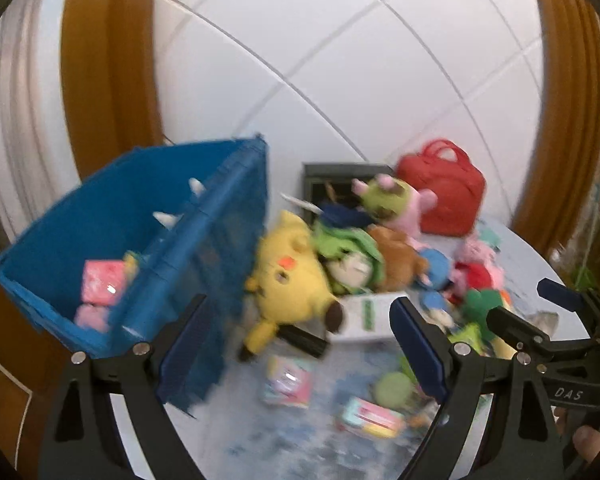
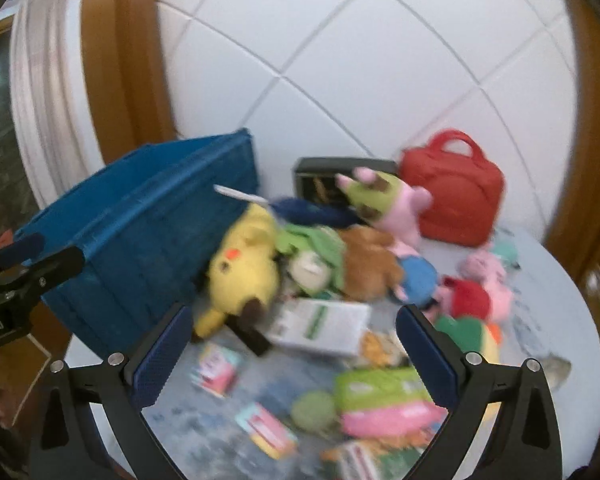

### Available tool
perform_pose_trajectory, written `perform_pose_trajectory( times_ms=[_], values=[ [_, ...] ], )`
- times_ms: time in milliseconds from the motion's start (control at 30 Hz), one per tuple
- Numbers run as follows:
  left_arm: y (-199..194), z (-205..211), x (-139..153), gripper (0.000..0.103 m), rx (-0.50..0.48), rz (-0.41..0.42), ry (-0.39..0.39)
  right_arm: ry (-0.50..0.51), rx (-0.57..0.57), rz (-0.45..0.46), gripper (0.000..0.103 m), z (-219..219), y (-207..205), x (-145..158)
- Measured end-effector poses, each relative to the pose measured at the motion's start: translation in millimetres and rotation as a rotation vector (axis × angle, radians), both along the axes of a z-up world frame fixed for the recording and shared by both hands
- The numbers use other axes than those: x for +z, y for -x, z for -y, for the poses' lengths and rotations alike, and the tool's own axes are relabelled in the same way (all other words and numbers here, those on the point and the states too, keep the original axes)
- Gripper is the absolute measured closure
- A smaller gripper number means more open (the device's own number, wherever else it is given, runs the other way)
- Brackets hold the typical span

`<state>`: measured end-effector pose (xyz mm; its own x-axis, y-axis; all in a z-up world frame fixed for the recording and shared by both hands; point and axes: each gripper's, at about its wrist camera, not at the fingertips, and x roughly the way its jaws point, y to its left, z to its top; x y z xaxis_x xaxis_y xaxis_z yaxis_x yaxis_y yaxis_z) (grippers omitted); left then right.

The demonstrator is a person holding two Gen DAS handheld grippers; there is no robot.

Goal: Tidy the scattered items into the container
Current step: 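Move both grippers back toward the items on the table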

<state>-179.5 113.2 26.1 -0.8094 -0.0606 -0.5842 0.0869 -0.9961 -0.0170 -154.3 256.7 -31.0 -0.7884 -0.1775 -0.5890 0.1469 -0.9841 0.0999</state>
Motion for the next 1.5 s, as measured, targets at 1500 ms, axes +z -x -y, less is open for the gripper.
perform_pose_trajectory(
  times_ms=[1500],
  values=[
    [28,-51,-229,0.013,-0.034,0.487,-0.012,0.181,-0.121,0.536,0.000,-140,-5,-241]
  ],
)
